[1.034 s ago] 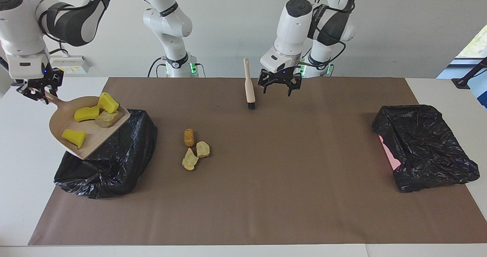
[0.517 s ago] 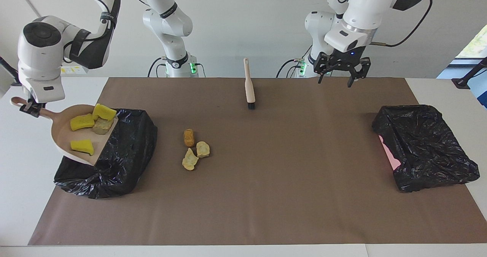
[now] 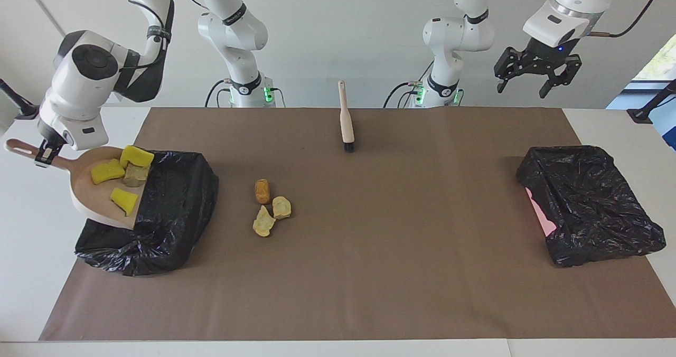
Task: Sweep and dump trash in bin
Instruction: 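Tilt the dustpan over the black bag with the right gripper, then bring the empty dustpan back toward the crumbs with the right gripper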
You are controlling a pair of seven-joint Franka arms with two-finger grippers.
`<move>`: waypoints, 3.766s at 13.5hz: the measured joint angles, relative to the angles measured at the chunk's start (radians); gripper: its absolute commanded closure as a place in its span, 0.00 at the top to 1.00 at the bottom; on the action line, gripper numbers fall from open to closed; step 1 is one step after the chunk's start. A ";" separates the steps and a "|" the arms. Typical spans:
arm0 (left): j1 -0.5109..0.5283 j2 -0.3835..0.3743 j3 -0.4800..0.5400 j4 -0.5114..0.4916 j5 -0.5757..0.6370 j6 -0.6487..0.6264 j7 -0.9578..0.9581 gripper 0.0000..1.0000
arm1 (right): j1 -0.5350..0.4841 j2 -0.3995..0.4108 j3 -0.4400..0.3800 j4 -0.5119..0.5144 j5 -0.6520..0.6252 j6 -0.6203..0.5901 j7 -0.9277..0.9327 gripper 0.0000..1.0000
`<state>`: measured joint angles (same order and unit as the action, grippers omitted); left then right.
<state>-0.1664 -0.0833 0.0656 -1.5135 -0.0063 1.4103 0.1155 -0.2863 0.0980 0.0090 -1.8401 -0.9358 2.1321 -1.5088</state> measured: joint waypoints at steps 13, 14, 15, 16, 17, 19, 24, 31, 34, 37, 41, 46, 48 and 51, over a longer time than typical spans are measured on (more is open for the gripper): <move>0.042 0.020 0.010 0.083 -0.021 -0.051 0.082 1.00 | 0.058 -0.152 0.001 -0.035 -0.229 -0.081 0.074 0.00; 0.042 0.020 0.009 0.083 -0.021 -0.051 0.082 1.00 | 0.062 -0.172 0.004 -0.036 -0.223 -0.105 0.069 0.00; 0.042 0.020 0.009 0.083 -0.021 -0.051 0.082 1.00 | 0.071 -0.187 0.007 -0.036 -0.204 -0.145 0.069 0.00; 0.042 0.020 0.008 0.083 -0.021 -0.052 0.083 1.00 | 0.088 -0.199 0.010 -0.037 -0.169 -0.200 0.068 0.00; 0.042 0.020 0.008 0.083 -0.021 -0.052 0.083 1.00 | 0.108 -0.210 0.012 -0.040 -0.132 -0.251 0.062 0.00; 0.042 0.020 0.008 0.083 -0.021 -0.052 0.083 1.00 | 0.135 -0.224 0.016 -0.059 -0.067 -0.291 0.035 0.00; 0.042 0.020 0.008 0.083 -0.021 -0.052 0.083 1.00 | 0.127 -0.226 0.012 -0.118 -0.012 -0.278 0.015 0.00; 0.042 0.020 0.008 0.083 -0.021 -0.052 0.083 1.00 | 0.127 -0.227 0.012 -0.108 -0.035 -0.228 -0.072 0.00; 0.042 0.020 0.008 0.083 -0.021 -0.052 0.083 1.00 | 0.123 -0.237 0.010 -0.055 0.024 -0.255 -0.036 0.00; 0.042 0.020 0.008 0.083 -0.021 -0.052 0.083 1.00 | 0.129 -0.246 0.030 0.001 0.172 -0.335 0.099 0.00; 0.042 0.020 0.008 0.083 -0.021 -0.053 0.083 1.00 | 0.140 -0.246 0.137 0.011 0.402 -0.428 0.430 0.00; 0.042 0.020 0.008 0.083 -0.021 -0.053 0.083 1.00 | 0.256 -0.201 0.249 0.001 0.591 -0.476 0.986 0.00; 0.042 0.020 0.008 0.083 -0.021 -0.053 0.083 1.00 | 0.342 -0.148 0.252 0.004 0.644 -0.473 1.195 0.00; 0.042 0.020 0.008 0.083 -0.021 -0.053 0.083 1.00 | 0.428 -0.056 0.252 0.030 0.694 -0.447 1.446 0.00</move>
<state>-0.1247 -0.0636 0.0735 -1.4304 -0.0269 1.3575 0.1983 0.1418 0.0419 0.2610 -1.8105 -0.2415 1.6854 -0.0630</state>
